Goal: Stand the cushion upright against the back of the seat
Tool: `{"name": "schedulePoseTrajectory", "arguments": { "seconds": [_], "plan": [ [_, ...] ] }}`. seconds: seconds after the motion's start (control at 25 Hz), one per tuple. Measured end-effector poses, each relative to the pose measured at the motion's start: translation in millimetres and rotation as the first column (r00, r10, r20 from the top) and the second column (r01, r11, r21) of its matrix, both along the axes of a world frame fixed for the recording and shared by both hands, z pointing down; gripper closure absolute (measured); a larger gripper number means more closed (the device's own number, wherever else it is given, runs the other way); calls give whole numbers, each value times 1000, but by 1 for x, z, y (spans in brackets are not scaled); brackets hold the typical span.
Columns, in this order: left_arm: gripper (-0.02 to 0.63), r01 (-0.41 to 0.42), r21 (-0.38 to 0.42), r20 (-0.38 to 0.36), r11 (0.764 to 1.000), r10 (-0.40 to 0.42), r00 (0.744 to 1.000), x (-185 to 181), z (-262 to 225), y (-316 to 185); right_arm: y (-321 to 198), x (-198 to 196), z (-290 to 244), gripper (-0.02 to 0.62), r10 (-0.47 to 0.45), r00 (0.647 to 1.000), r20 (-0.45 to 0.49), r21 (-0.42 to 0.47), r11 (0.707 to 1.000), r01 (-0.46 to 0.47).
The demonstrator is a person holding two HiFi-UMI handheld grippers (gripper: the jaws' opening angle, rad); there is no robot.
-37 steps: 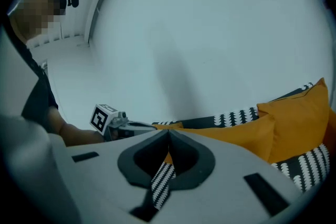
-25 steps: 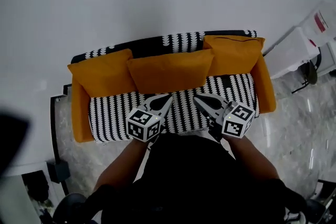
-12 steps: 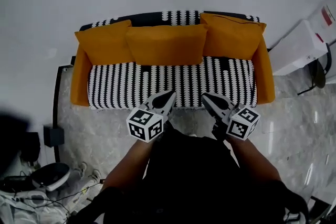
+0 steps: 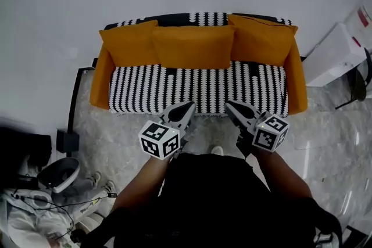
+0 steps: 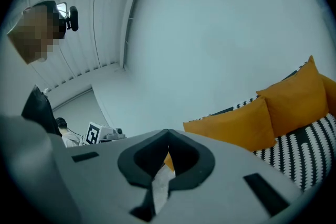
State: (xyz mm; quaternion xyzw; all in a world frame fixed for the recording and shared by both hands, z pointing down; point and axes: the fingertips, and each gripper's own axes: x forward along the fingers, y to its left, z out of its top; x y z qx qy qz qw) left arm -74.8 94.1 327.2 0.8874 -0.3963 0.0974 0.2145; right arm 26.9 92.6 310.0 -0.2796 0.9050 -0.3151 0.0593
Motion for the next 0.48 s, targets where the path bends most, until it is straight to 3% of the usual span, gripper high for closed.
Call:
{"name": "schedulePoseTrajectory", "arguments": {
  "seconds": [0.2,0.48],
  "plan": [
    [589,-21,50,-16,999,22,1000,-12,-20,15,20,-15,-7,560,16,999,-34,49,999,-15],
    [589,-44,53,28,998,43,999,-74,-23,34,48,-73,-9,560,81,985,-154,102,993,-66]
  ]
}}
